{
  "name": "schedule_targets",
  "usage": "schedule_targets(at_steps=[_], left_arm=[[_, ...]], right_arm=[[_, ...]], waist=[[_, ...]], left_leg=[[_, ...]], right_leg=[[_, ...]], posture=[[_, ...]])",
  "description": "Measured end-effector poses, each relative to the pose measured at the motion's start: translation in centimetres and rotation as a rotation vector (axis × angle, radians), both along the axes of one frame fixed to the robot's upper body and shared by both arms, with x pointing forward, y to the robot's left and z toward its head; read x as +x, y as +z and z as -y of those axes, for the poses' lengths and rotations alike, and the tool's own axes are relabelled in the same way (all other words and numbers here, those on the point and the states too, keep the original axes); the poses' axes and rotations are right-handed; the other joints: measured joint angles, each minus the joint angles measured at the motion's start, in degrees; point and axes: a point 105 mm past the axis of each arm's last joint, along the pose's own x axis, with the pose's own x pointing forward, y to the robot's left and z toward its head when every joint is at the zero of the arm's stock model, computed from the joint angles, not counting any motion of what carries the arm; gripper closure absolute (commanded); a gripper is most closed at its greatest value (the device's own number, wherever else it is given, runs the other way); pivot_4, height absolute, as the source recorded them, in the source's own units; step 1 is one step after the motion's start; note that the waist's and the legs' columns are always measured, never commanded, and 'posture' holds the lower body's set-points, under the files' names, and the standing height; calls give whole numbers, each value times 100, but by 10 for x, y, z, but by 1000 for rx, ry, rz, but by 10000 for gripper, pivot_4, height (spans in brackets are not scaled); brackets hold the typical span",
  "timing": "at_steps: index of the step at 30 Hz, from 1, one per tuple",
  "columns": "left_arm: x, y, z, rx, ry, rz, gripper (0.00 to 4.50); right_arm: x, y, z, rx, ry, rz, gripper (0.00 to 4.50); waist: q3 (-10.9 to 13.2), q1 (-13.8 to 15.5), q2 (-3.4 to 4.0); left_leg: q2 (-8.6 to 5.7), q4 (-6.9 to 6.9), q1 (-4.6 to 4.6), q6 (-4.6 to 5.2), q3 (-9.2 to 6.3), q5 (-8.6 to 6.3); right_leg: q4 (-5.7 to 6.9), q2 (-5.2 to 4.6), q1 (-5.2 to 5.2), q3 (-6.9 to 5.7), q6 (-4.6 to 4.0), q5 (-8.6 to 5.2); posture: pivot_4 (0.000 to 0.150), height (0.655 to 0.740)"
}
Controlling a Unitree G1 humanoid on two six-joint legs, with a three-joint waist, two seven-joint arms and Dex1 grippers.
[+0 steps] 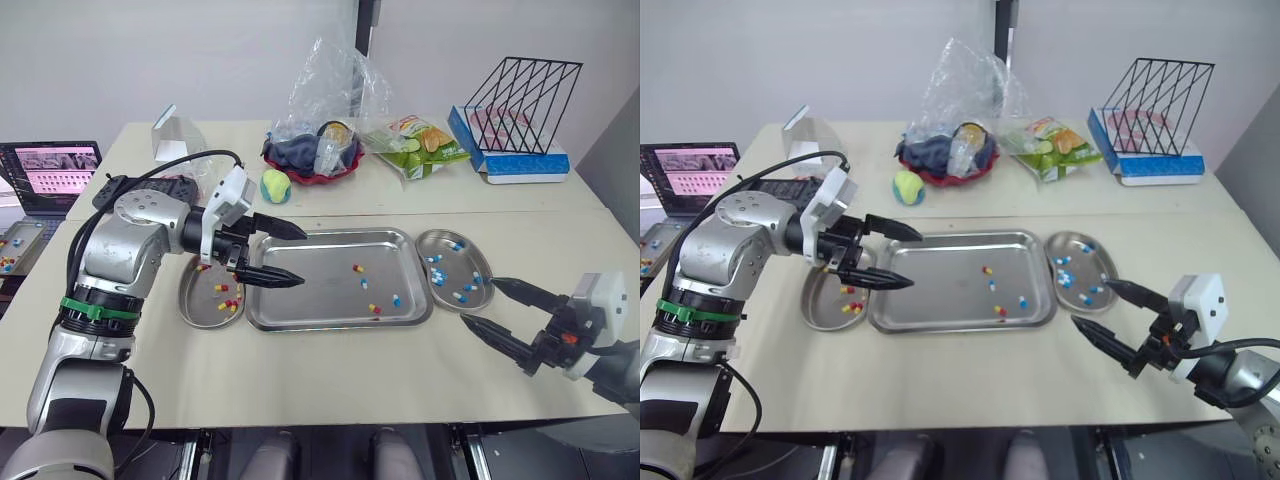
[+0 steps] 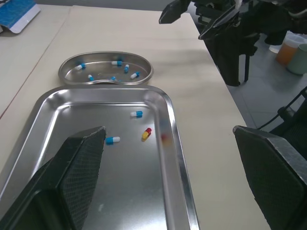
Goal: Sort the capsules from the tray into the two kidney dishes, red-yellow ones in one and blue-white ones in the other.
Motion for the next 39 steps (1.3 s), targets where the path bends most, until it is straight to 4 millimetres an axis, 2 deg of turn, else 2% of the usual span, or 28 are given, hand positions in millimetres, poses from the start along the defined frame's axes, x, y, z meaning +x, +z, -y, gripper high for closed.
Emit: schedule_targets(at_steps=[3, 5, 10, 16, 20, 25, 29, 32, 36, 39], left_arm=[[2, -11, 3, 67, 2, 9, 225], [1, -21, 12, 94, -22, 7, 225], [0, -41, 59, 90, -106, 24, 225], [17, -39, 105, 81, -139, 160, 225], [26, -48, 115, 117, -147, 202, 225], [30, -68, 116, 161, -163, 200, 225], [30, -83, 120, 201, -181, 179, 11576], [29, -97, 126, 247, -194, 181, 11576], [34, -97, 127, 273, -186, 207, 11576], [35, -104, 129, 277, -177, 179, 11576]], right_arm=[[-1, 0, -2, -3, 9, 0, 0], [-1, 1, -2, -6, 12, -2, 0], [-4, 1, -8, -2, 34, -20, 0], [-8, -2, -11, -18, 20, -46, 0], [-6, 1, -10, -23, -8, -29, 0], [-6, 2, -9, -26, -20, -24, 0], [-5, 3, -8, -28, -39, -15, 0], [-4, 4, -7, -23, -48, -11, 0], [-4, 3, -7, -25, -52, -8, 0], [-3, 2, -5, -25, -64, -2, 0]], waist=[[0, 13, 0], [0, 28, 0], [2, 58, -4], [3, 92, -5], [3, 78, -5], [3, 77, -6], [3, 93, -6], [4, 100, -7], [4, 99, -7], [4, 94, -7]], left_leg=[[-3, 1, 2, 0, 2, 0], [-3, 3, 0, 0, 2, 0], [-2, 11, -7, -1, 1, 1], [-4, 12, -2, 1, 6, 0], [-3, 12, 0, 2, 11, 0], [-4, 13, -2, 0, 11, 1], [-7, 18, -2, 2, 11, 0], [-7, 21, -2, 4, 11, -1], [-7, 21, 6, 10, 11, -4], [-7, 22, 7, 43, 10, -23]], right_leg=[[-4, -2, 6, 0, 0, 0], [-6, -2, 7, -1, 1, 1], [-20, 0, 10, -3, 5, 4], [-40, -1, 29, -5, 10, 11], [-43, -1, 31, -5, 11, 11], [-44, -1, 30, -5, 14, 13], [-46, -2, 35, -6, 18, 15], [-50, -2, 40, -8, 21, 16], [-50, -1, 49, -9, 21, 16], [-50, -2, 51, -11, 21, 16]], posture=[[1500, 7400], [1500, 7400], [1500, 7400], [1500, 7400], [1500, 7400], [1500, 7400], [1500, 7400], [1500, 7400], [1500, 7400], [1500, 7400]])
